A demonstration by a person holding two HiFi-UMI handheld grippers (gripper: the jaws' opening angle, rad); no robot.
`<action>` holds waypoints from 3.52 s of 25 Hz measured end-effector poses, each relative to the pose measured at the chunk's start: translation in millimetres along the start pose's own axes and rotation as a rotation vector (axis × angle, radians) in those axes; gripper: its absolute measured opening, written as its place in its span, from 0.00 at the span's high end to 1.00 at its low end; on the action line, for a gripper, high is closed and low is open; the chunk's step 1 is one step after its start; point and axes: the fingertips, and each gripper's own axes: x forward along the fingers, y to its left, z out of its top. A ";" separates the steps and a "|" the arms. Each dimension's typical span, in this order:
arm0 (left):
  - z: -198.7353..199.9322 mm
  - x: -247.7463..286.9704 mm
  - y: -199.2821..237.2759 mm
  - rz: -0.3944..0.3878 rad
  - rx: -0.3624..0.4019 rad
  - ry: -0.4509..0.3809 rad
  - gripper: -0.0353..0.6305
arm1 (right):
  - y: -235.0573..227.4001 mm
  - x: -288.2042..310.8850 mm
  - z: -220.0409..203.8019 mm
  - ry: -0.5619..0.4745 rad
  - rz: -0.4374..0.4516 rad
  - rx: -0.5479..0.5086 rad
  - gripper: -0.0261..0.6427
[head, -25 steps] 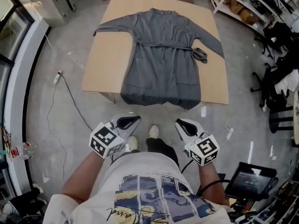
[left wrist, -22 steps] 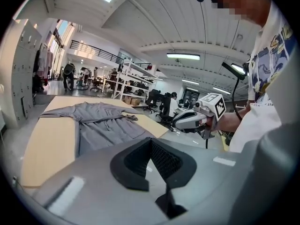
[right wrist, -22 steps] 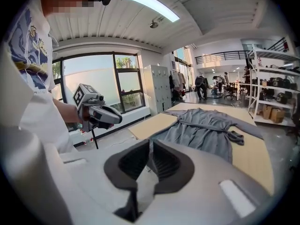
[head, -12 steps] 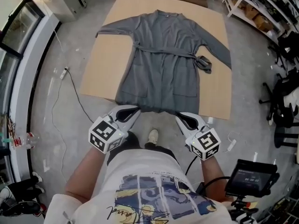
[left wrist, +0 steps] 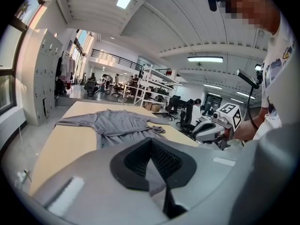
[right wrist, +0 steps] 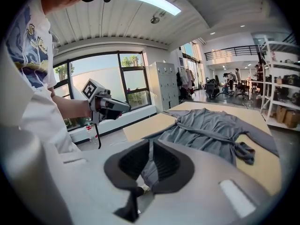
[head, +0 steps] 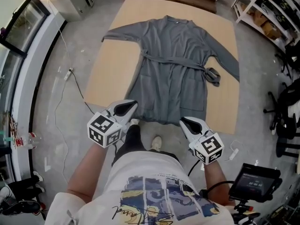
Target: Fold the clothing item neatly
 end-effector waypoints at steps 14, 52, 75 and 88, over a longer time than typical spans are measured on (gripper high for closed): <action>38.8 12.2 201.5 0.139 0.026 0.028 0.88 | -29.8 105.0 55.3 0.069 -0.030 0.033 0.94; -48.3 135.8 586.9 0.327 0.061 0.392 0.73 | -53.0 193.2 40.7 0.291 -0.180 0.215 0.94; -66.5 155.0 614.4 0.352 0.136 0.462 0.92 | -60.0 189.2 20.2 0.302 -0.201 0.267 0.94; 21.6 114.8 593.4 0.502 0.228 0.309 0.92 | -50.3 162.8 23.7 0.234 -0.221 0.268 0.94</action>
